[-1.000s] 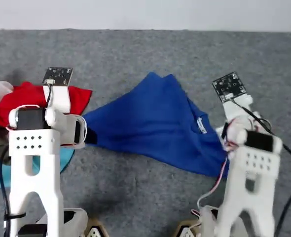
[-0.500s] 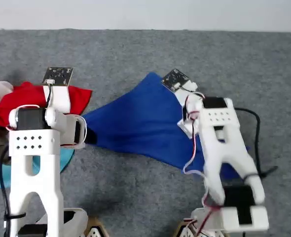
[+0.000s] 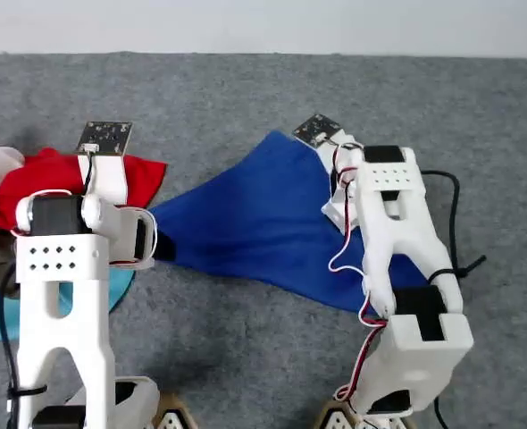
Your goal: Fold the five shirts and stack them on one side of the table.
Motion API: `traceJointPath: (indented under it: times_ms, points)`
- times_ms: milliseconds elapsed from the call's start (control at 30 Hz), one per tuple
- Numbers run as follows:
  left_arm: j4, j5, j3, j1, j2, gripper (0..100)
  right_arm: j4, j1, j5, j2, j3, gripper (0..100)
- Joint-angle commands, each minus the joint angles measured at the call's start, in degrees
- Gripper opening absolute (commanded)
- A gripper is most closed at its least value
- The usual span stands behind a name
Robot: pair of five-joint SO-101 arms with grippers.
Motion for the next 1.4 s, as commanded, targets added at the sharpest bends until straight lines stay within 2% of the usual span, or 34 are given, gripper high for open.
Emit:
traceJointPath:
  times_ms: [0, 200, 333, 433, 667, 933, 1033, 1167, 1267, 1367]
  points:
    - [1.93, -0.79, -0.13, 0.09, -1.58, 27, 7.08, -0.84, 0.09, -4.79, -5.1, 0.9]
    - [1.93, -0.79, -0.13, 0.09, -1.58, 27, 15.34, -6.37, 7.03, -10.24, -5.19, 1.1]
    - [1.93, -0.79, -0.13, 0.09, -1.58, 27, 13.67, -6.46, 2.81, -12.79, -5.36, 1.4]
    - [1.93, -0.79, -0.13, 0.09, -1.58, 27, 17.54, -7.87, 0.62, -16.48, -5.36, 1.7]
    - [1.93, -0.79, -0.13, 0.09, -1.58, 27, 29.85, -20.7, 0.62, -26.95, -5.1, 0.9]
    - [1.93, -0.79, -0.13, 0.09, -1.58, 27, 30.2, -37.32, 0.62, -41.63, 8.79, 0.9]
    - [1.93, -0.79, -0.13, 0.09, -1.58, 27, 30.2, -39.87, 0.26, -45.76, 15.03, 1.3]
    - [1.93, -0.79, -0.13, 0.09, -1.58, 27, 30.2, -38.99, 0.09, -51.3, 18.29, 12.4]
    - [1.93, -0.79, -0.13, 0.09, -1.58, 27, 30.2, -37.93, -3.08, -55.34, 18.37, 22.1]
    - [1.93, -0.79, -0.13, 0.09, -1.58, 27, 30.2, -36.62, -4.31, -59.03, 17.05, 25.2]
